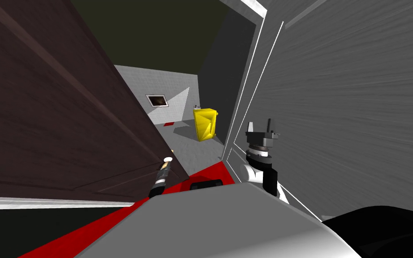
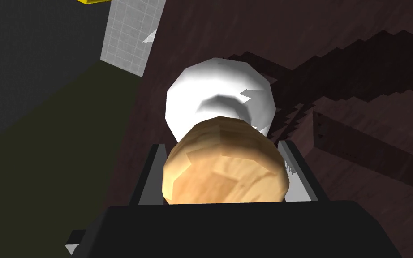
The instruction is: Pull the door open
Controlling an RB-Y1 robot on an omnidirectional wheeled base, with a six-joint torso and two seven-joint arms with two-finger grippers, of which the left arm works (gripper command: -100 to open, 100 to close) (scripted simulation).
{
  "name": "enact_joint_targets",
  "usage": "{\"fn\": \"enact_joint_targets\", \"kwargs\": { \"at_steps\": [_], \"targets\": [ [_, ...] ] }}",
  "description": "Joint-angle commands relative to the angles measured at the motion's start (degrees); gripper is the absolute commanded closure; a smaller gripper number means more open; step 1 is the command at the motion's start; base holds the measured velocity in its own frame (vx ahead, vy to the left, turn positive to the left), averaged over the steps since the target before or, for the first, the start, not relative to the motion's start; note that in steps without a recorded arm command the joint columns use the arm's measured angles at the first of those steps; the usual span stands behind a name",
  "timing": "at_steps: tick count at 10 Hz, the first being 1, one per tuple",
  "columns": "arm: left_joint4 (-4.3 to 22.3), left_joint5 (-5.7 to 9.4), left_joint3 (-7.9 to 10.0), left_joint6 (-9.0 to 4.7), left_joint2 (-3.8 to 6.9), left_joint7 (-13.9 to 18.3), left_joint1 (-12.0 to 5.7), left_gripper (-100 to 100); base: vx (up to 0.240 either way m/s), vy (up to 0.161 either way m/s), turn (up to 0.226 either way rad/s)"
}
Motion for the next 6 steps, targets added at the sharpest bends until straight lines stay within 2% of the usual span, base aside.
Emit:
{"fn": "enact_joint_targets", "kwargs": {
  "at_steps": [1,2,6],
  "targets": [
    [0.6,0.82,-0.04,-0.11,0.12,2.9,-0.33,100,-0.049,0.022,-0.077],
    [0.6,0.82,-0.04,-0.11,0.12,3.5,-0.33,100,-0.037,0.015,-0.041],
    [1.5,2.42,-0.2,-0.16,0.38,9.8,-1.01,100,-0.045,0.011,-0.058]
  ]
}}
